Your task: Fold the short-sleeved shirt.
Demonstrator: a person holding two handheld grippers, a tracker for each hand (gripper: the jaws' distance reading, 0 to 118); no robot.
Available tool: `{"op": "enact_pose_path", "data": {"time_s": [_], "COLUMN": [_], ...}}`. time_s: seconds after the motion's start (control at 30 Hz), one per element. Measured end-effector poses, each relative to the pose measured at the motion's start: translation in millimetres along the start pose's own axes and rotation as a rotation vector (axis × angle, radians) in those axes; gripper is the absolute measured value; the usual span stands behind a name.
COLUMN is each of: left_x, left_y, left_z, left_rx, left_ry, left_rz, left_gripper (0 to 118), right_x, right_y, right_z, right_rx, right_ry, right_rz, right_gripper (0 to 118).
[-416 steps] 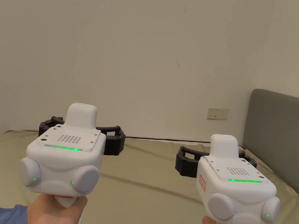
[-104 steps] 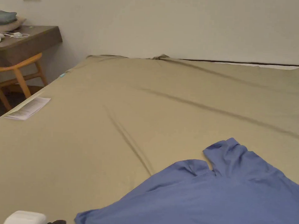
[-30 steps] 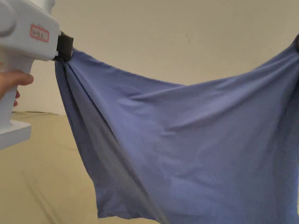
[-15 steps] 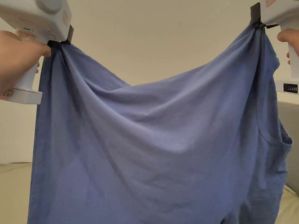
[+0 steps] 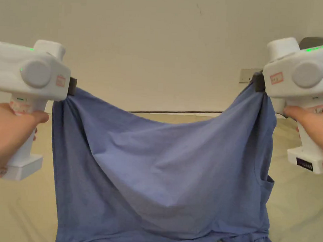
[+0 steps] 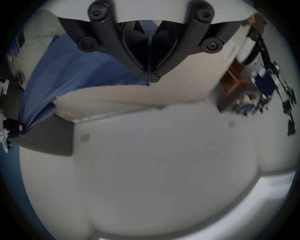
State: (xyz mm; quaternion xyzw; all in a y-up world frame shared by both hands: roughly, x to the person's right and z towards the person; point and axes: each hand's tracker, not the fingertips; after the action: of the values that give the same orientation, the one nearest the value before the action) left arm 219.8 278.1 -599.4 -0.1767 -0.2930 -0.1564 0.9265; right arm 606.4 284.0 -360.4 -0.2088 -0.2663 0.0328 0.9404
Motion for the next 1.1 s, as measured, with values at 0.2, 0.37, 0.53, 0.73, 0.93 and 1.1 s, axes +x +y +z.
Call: {"op": "enact_pose_path", "data": {"time_s": [0.2,0.37,0.53,0.73,0.93,1.1], "left_x": [10,-3,-22,-36,-14,-13], "left_y": [-158,-249,-292,-324,-384,-419], "left_z": [-53,-20,67,178,243,254], "left_rx": [-0.287,-0.351,-0.358,-0.404,-0.591,-0.706], "left_ry": [-0.077,-0.111,-0.116,-0.14,-0.124,-0.17], "left_rz": [0.125,0.158,0.155,0.188,0.118,0.138], "left_gripper": [0,0,0,0,0,0], "right_x": [-41,-46,-31,-8,-4,-7], "right_y": [-180,-272,-314,-340,-400,-434], "right_z": [-25,23,116,232,310,334], "right_rx": [-0.275,-0.329,-0.286,-0.286,-0.445,-0.534], "right_ry": [0.073,0.121,0.142,0.14,0.108,0.11], "right_rz": [-0.017,-0.071,-0.194,-0.261,-0.284,-0.257], "right_gripper": [3,3,3,3,3,3]}}
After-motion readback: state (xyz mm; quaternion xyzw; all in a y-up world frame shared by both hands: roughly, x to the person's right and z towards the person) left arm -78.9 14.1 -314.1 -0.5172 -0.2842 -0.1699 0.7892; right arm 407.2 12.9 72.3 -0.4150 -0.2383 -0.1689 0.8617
